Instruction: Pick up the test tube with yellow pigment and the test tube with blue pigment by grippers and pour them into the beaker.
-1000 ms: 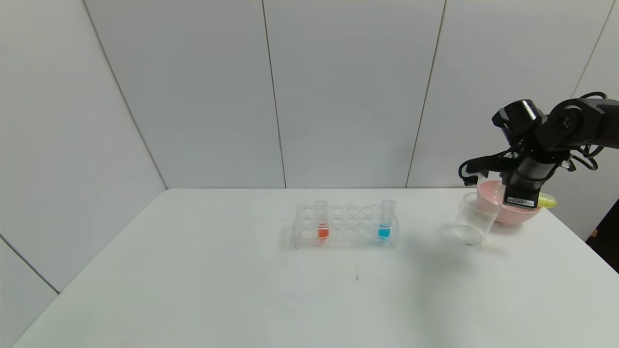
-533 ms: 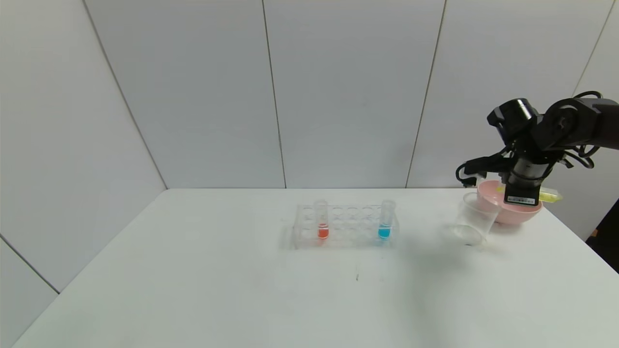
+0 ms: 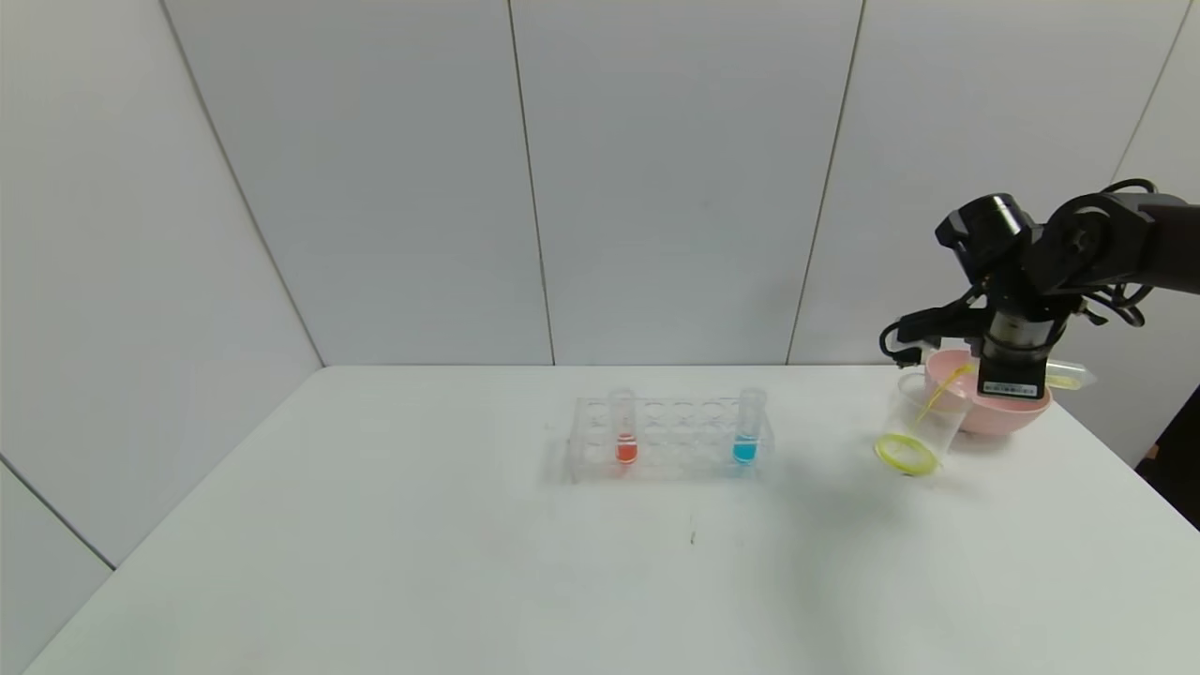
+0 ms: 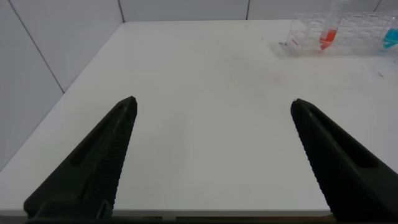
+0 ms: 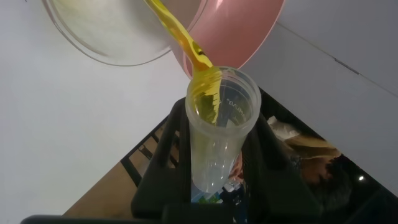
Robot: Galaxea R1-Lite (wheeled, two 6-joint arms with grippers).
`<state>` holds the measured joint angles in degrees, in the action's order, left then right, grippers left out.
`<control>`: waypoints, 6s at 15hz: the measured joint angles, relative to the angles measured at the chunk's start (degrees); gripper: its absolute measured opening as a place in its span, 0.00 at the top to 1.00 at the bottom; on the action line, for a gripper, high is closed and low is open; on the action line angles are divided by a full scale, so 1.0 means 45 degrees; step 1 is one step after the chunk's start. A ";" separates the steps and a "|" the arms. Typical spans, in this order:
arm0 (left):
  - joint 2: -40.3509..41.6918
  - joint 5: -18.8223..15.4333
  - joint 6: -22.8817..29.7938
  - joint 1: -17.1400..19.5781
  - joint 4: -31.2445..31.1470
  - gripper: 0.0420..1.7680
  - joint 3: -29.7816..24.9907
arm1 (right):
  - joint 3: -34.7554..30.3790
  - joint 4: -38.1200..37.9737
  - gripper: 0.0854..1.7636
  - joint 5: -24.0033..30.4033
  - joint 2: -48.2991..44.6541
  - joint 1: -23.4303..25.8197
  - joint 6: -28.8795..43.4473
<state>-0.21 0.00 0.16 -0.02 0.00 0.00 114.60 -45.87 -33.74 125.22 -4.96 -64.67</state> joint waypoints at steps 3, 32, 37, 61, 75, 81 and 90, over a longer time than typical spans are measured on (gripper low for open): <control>0.0000 0.0000 0.0000 0.0000 0.0000 0.00 0.0000 | 0.0000 -0.0054 0.74 -0.0498 0.0011 -0.0141 -0.0049; 0.0000 0.0000 0.0000 0.0005 0.0000 0.00 0.0000 | 0.0000 0.2441 0.74 0.7856 -0.0821 0.0780 0.5090; 0.0000 0.0000 0.0000 0.0005 0.0000 0.00 0.0000 | -0.0861 0.5109 0.74 0.9834 -0.1704 0.0729 0.9999; 0.0000 -0.0005 0.0000 0.0005 0.0000 0.00 0.0000 | -0.5789 1.7917 0.74 1.0132 0.0699 0.4012 1.4233; 0.0000 -0.0005 -0.0005 0.0005 0.0000 0.00 0.0000 | -0.4129 1.8001 0.51 1.0137 0.3221 0.4104 1.4274; 0.0000 0.0000 0.0000 0.0000 0.0000 0.00 0.0000 | -0.5334 1.8719 0.26 1.0137 0.2230 0.3858 1.4642; 0.0000 0.0000 0.0000 0.0000 0.0000 0.00 0.0000 | -1.1979 2.1575 0.10 0.7672 -0.1894 0.0908 1.5848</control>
<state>-0.21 0.00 0.16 -0.02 0.00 0.00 60.70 51.21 0.78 116.70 -0.88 6.64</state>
